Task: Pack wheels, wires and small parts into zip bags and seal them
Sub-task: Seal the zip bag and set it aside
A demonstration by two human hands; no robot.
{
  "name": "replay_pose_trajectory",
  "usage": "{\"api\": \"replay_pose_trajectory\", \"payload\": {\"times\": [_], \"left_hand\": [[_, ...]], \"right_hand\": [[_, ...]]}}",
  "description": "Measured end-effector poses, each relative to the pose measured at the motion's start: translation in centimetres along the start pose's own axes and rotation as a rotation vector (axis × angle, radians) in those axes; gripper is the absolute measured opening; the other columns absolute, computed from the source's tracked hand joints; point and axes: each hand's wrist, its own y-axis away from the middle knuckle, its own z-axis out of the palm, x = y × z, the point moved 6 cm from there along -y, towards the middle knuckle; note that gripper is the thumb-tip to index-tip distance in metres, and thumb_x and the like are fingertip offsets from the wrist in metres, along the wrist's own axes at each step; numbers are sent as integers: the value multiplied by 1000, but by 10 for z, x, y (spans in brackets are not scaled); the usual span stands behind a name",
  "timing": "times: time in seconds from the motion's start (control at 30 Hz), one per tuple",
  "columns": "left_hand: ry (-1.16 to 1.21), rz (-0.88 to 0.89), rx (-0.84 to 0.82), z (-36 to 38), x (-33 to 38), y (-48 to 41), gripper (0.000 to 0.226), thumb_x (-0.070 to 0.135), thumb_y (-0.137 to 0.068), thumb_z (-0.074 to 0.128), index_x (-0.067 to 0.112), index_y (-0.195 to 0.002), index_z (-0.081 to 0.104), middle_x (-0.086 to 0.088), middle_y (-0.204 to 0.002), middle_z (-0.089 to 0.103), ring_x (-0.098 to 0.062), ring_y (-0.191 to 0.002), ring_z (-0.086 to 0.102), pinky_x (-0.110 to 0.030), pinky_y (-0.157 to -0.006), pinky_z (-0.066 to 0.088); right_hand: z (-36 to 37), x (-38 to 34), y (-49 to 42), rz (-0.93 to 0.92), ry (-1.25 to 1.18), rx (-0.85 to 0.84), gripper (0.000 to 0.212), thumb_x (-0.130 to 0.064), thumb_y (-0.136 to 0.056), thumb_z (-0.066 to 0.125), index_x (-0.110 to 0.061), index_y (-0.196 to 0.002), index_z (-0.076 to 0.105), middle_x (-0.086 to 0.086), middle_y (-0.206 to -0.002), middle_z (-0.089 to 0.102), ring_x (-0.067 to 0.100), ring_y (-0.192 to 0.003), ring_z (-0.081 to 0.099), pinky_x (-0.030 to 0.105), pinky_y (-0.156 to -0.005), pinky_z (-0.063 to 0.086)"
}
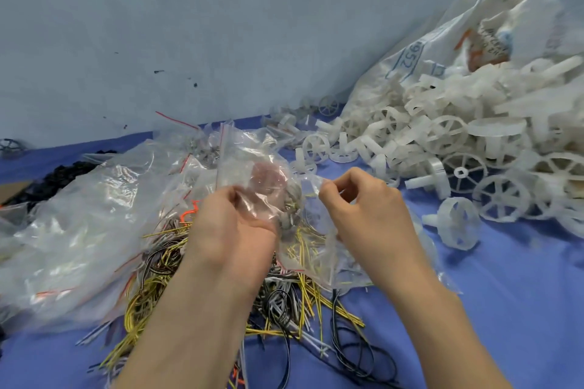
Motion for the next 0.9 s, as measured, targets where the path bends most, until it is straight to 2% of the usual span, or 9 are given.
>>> {"api": "replay_pose_trajectory", "payload": {"times": [0.1,0.2,0.27,0.33,0.43,0.5,0.57,0.77,0.9], "left_hand": [[-203,-11,22,-4,-24,2,33,20,-104,28,13,-93,59,-8,-83,71,-19,-63,64,-25,-57,46],[-185,85,35,-11,-35,3,23,15,-103,38,6,-99,59,-11,-95,70,-19,-75,69,-32,-74,59],[-260,144,27,-12,-33,3,16,11,-102,44,6,-95,58,-13,-91,72,-19,-79,72,-31,-72,60],[-533,174,-40,-12,-28,1,13,14,-100,49,9,-95,59,-10,-85,73,-18,-79,71,-28,-67,59],[-958,287,-148,-9,-14,2,9,18,-96,56,17,-91,64,-5,-87,75,-23,-88,72,-35,-76,61],[-1249,482,-163,-6,2,6,6,23,-93,60,25,-90,64,3,-87,73,-17,-83,71,-40,-75,61],[-1430,676,-155,-1,15,13,4,29,-92,61,33,-92,59,13,-87,69,-6,-74,68,-35,-66,60],[-1537,809,-252,11,23,24,9,33,-92,60,38,-98,55,23,-92,63,1,-77,64,-12,-57,48],[-1657,700,-361,9,9,19,8,25,-94,61,32,-91,62,17,-83,66,-4,-67,66,-16,-54,51]], "right_hand": [[2,-4,1,9,-23,21,26,-41,-90,57,-27,-68,54,-10,-64,62,12,-63,61,29,-58,43],[2,-7,2,16,-46,39,25,-41,-89,57,-28,-68,54,-11,-64,62,9,-62,60,27,-56,40],[1,-6,2,25,-89,46,24,-41,-89,58,-27,-69,56,-9,-66,63,13,-63,63,33,-60,46],[-3,-5,0,34,-134,66,23,-40,-88,59,-25,-70,59,-8,-66,64,17,-63,65,39,-65,54],[-10,-5,-3,31,-172,97,24,-41,-87,59,-25,-69,59,-10,-64,63,17,-62,65,40,-65,55],[-12,-6,-3,30,-178,108,25,-43,-87,59,-27,-68,58,-12,-65,64,15,-61,65,36,-63,52],[-13,-7,-2,26,-173,107,24,-44,-87,58,-28,-68,57,-14,-66,64,14,-61,65,35,-62,51],[-10,-15,1,8,-149,106,25,-44,-87,59,-26,-69,58,-12,-65,63,16,-61,65,42,-65,55],[-11,-18,3,3,-138,112,24,-42,-87,60,-27,-70,57,-12,-66,63,16,-61,65,42,-66,55]]}}
